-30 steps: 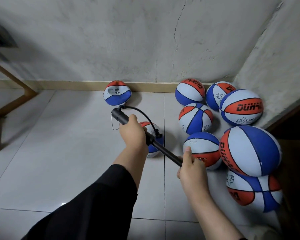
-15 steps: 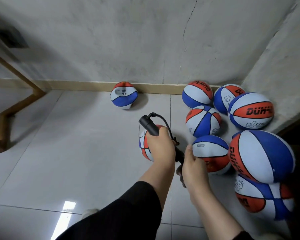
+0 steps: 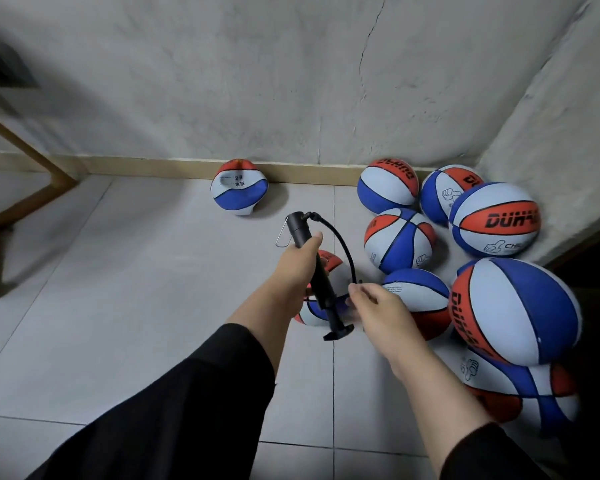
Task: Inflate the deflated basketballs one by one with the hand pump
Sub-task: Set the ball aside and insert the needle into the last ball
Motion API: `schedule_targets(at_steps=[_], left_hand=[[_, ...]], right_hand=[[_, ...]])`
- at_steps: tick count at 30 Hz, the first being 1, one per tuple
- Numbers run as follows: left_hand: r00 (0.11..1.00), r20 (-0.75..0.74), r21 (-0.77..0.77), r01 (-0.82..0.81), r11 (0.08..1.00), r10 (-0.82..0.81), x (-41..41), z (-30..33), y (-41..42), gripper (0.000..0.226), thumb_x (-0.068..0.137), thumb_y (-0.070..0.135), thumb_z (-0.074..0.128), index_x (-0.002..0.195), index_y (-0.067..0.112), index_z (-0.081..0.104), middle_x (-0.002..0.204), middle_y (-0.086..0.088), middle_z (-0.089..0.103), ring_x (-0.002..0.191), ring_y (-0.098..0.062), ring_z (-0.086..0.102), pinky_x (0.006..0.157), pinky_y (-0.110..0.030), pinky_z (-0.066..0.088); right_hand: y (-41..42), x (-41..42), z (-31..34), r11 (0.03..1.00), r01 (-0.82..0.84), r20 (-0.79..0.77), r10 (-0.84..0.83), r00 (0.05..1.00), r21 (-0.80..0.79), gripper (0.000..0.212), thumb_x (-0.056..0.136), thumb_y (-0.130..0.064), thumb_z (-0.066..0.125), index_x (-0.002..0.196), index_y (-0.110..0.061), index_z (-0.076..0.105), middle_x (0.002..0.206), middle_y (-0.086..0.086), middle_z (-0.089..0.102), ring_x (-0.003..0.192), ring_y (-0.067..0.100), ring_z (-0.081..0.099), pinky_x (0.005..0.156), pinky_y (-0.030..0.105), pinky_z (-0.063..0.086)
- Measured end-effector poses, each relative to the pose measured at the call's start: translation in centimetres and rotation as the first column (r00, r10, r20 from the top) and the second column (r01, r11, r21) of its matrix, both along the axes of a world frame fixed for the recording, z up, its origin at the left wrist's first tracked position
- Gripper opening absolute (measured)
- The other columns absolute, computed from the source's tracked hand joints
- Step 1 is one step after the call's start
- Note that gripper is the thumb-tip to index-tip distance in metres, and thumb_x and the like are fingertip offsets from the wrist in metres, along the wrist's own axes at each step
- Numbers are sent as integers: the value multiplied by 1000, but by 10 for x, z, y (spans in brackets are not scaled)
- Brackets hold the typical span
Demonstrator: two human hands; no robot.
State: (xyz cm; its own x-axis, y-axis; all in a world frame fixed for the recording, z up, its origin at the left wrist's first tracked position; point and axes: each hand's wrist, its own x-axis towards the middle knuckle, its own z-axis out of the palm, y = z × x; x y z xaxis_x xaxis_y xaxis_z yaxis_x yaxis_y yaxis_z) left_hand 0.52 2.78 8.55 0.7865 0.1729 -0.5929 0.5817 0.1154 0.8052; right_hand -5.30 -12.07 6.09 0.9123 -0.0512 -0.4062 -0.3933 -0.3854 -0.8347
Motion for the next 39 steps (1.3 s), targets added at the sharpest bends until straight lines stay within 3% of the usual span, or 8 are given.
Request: schedule_targets(at_steps=[7, 12, 17, 20, 24, 27, 30, 39], left_hand=[[995, 29, 210, 87, 974, -95, 5, -25, 13, 34, 106, 44, 53, 107, 10, 58, 84, -10, 65, 66, -23, 63, 61, -29, 50], [980, 20, 355, 177, 918, -197, 13, -51, 11, 37, 104, 50, 52, 99, 14, 59, 92, -4, 65, 82, -22, 59, 70, -31, 45], [946, 51, 338, 286, 897, -321, 20, -70, 1, 35, 104, 50, 53, 113, 17, 63, 103, 0, 69, 98, -20, 65, 75, -28, 47], [958, 43, 365, 250, 897, -284, 27, -76, 3, 38, 103, 51, 53, 118, 18, 63, 110, -2, 70, 103, -22, 65, 79, -32, 48], [974, 41, 369, 191, 909, -221, 32, -78, 21, 34, 105, 48, 51, 114, 18, 62, 104, 1, 68, 91, -13, 62, 68, -23, 44], [994, 37, 345, 84, 935, -102, 33, -82, 45, 29, 105, 45, 50, 103, 18, 62, 92, 4, 64, 84, -12, 59, 68, -26, 42], [1000, 22, 313, 3, 950, -10, 32, -82, 65, 30, 105, 43, 52, 93, 17, 59, 85, 2, 60, 79, -16, 56, 64, -29, 39], [995, 101, 163, -21, 986, 4, 34, -63, 60, 16, 103, 35, 57, 92, 27, 66, 90, 11, 69, 87, -6, 64, 73, -23, 48]], right_hand=[[-33, 25, -41, 991, 73, -28, -76, 997, -116, 27, 100, -37, 61, 111, -13, 69, 100, 0, 70, 100, 30, 68, 93, 53, 57], [-23, 51, -67, 988, -23, -143, 1, 990, -151, 36, 103, -32, 58, 125, -3, 60, 118, 17, 65, 104, 34, 65, 95, 52, 57], [-8, 64, -93, 979, 203, -291, -198, 936, -13, 38, 106, -25, 53, 140, -10, 48, 134, 14, 55, 93, 25, 61, 87, 46, 62], [-4, 70, -106, 955, 284, -182, -295, 938, -85, 59, 104, -26, 53, 157, -13, 30, 153, 11, 47, 127, 35, 56, 107, 50, 50], [6, 75, -120, 929, 367, -215, -370, 904, -52, 80, 96, -43, 61, 160, -17, 21, 153, 14, 46, 128, 38, 58, 103, 54, 53], [19, 84, -118, 944, 325, -268, -300, 915, 51, 68, 95, -50, 62, 151, -19, 41, 137, 10, 58, 117, 32, 63, 93, 52, 59], [33, 94, -111, 955, 270, -211, -241, 947, 125, 18, 100, -33, 64, 104, -16, 59, 98, 9, 65, 81, 26, 63, 80, 47, 60], [70, 110, -105, 990, 89, -58, -95, 994, -105, 34, 89, -36, 79, 74, -16, 56, 70, 6, 66, 59, 20, 59, 51, 28, 41]])
